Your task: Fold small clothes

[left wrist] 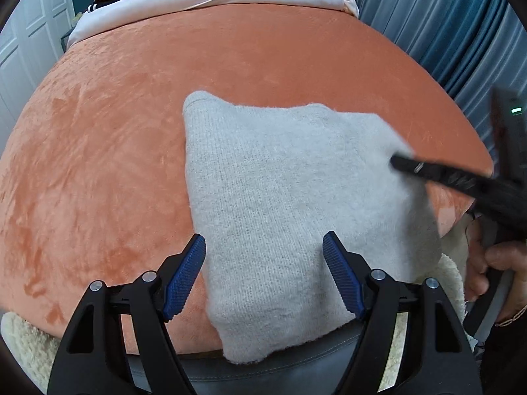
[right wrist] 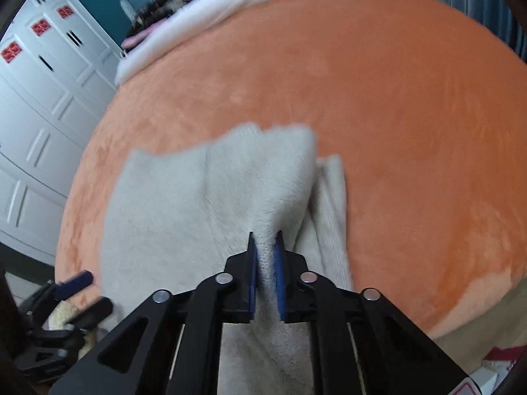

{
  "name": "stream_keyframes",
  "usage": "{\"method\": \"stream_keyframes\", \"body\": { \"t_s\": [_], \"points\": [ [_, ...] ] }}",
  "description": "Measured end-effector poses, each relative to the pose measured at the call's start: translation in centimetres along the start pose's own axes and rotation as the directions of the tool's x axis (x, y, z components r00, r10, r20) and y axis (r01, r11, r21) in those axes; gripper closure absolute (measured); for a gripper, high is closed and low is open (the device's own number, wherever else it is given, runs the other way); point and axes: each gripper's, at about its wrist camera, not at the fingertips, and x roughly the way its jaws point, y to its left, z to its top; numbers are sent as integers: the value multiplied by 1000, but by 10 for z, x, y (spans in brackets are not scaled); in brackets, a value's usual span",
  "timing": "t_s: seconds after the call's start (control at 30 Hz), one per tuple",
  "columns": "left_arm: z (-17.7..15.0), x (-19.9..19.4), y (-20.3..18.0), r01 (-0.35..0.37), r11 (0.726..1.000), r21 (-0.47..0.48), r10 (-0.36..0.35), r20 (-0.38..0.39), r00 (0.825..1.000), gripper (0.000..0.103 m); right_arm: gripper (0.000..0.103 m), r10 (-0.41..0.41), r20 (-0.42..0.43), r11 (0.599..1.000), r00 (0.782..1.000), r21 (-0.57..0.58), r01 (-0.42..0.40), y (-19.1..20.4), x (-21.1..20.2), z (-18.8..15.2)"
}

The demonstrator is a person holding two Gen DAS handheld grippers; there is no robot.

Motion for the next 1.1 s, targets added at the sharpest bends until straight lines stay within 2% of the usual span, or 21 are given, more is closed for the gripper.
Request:
{"method": "stream_keyframes", "body": {
  "t_s": [0.07, 0.1, 0.17, 0.2, 0.23, 0.37, 0.4, 0.47, 0.5, 0.53, 0.6, 0.67, 0.77, 0.83, 0.97, 1.1],
  "points": [
    [-4, 0, 3, 1, 1000, -2, -1, 3, 1000, 32, 95, 6, 74, 1000, 997, 18, -8, -3, -23, 5],
    [-5, 4, 4, 5, 1000, -4, -5, -4, 1000, 31, 95, -6, 75, 1000, 997, 28, 4, -9, -25, 3],
    [-7, 15, 5, 4, 1000, -17, -4, -33, 999, 30, 96, -93, -42, 995, 995, 35, 94, -34, 11, -11],
    [-7, 21, 5, 12, 1000, -23, -13, -49, 999, 30, 95, -139, -128, 989, 982, 27, 144, -47, 37, -23],
    [-9, 28, 5, 22, 999, -31, -24, -64, 998, 27, 95, -141, -172, 988, 975, 32, 148, -56, 55, -34],
    [-13, 35, 5, -2, 999, -41, -1, -72, 997, 26, 91, -64, -85, 989, 994, 128, 74, -60, 27, -27],
    [-12, 34, 5, -3, 999, -43, 0, -70, 998, 26, 83, -54, -69, 988, 996, 141, 63, -58, 18, -26],
    [-11, 30, 5, -7, 999, -47, 4, -66, 998, 27, 59, -54, -73, 986, 996, 154, 65, -56, 7, -29],
    [-11, 27, 6, 3, 999, -54, -6, -60, 998, 28, 38, -36, -67, 985, 997, 166, 46, -57, 2, -35],
    [-10, 22, 7, 27, 997, -71, -30, -45, 999, 26, 32, -18, -62, 984, 998, 177, 29, -58, 0, -40],
    [-12, 15, 12, 105, 988, -116, -108, -17, 994, 17, 30, 11, -95, 982, 995, 190, 7, -60, 4, -54],
    [-12, 15, 17, 157, 972, -175, -160, -4, 987, 13, 30, 7, -156, 980, 988, 199, 24, -59, 17, -66],
    [-13, 38, 19, 111, 973, -203, -126, -65, 990, 12, 29, 71, -214, 969, 974, 247, -16, -60, 34, -80],
    [-13, 52, 19, 107, 971, -214, -129, -91, 987, 9, 21, 74, -208, 964, 975, 266, -16, -57, 42, -85],
    [-7, 62, 12, 106, 961, -256, -137, -106, 985, 8, 18, 84, -195, 966, 977, 258, -32, -53, 49, -83],
    [2, 66, 1, 73, 963, -258, -111, -137, 984, 8, 33, 110, -182, 972, 977, 227, -67, -55, 46, -78]
  ]
}}
